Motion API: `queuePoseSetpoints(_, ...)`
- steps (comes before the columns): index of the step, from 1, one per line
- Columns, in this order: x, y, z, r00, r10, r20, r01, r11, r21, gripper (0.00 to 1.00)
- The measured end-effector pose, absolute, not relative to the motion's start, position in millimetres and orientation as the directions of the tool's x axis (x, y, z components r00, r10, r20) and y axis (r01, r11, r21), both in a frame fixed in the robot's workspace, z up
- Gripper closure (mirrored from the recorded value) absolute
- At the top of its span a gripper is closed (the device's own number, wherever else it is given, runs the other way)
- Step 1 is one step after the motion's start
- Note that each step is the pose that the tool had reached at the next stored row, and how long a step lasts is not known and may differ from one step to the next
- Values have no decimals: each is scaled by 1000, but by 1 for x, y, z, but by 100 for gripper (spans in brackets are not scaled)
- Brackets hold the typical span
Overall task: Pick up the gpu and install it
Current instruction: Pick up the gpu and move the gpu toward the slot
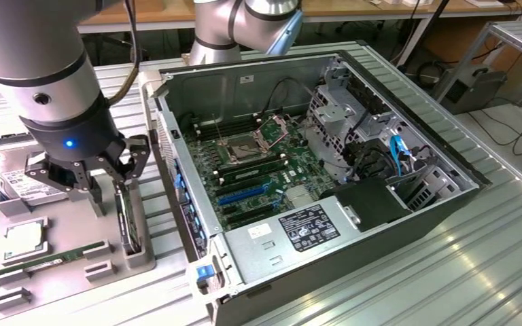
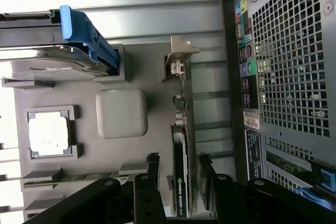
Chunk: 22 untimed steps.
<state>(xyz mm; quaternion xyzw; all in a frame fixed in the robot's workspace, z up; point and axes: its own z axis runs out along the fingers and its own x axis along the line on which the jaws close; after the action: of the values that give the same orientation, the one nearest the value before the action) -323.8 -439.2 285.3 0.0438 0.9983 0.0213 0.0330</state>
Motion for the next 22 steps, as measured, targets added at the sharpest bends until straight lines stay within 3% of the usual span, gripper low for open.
queuePoseSetpoints(22, -319, -440, 244, -993, 99, -64, 96, 994, 45, 58)
